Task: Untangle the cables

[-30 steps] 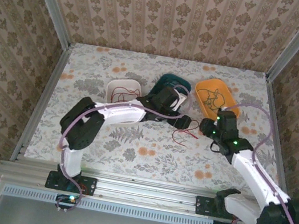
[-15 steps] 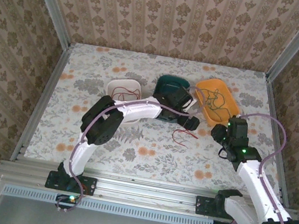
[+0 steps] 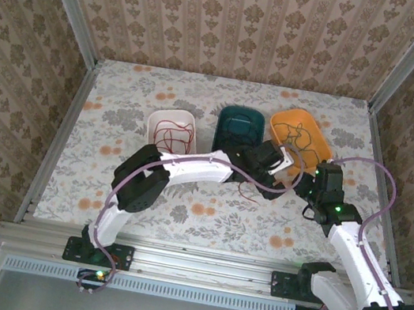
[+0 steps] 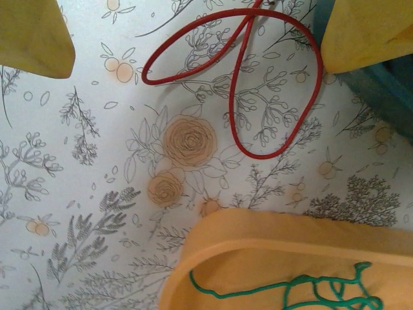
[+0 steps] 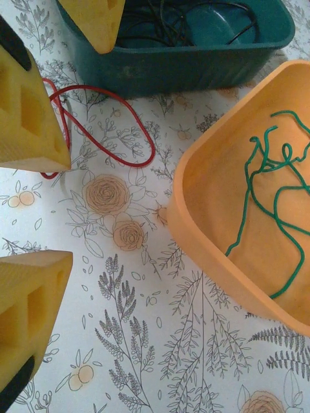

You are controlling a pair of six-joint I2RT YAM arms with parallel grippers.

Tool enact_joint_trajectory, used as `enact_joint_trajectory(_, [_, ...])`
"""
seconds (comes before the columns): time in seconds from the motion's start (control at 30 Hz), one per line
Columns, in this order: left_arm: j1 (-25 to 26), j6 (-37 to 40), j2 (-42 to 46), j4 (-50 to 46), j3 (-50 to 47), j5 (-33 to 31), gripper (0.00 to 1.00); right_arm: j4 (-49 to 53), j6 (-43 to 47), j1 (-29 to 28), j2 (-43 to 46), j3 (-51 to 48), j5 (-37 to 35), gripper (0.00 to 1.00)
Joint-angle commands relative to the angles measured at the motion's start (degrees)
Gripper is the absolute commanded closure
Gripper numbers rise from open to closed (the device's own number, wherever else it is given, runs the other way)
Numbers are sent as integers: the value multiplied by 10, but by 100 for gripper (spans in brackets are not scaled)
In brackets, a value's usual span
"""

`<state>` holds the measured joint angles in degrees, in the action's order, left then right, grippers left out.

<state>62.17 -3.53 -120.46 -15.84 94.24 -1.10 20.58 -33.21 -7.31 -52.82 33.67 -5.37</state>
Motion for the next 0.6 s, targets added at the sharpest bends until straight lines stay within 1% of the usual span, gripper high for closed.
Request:
enact_joint_trajectory(0.0, [-12,48,11,11,2,67,2,14,-5,4,8,-13,8,61])
enact_joint_trajectory(0.07, [-20,53,-2,-3,13,129,2,14,-7,5,8,-14,7,61])
enact_joint_trajectory(0.23, [-41,69,-57,-90,86,189,7,16,-10,6,3,-12,11,61])
enact_joint_trajectory(0.33, [-42,106,-84,-139,123,173,7,15,-13,7,2,-13,13,61])
enact_joint_trajectory(0.57, [-39,166,-118,-185,153,119,9,14,-19,10,-3,-12,19,61])
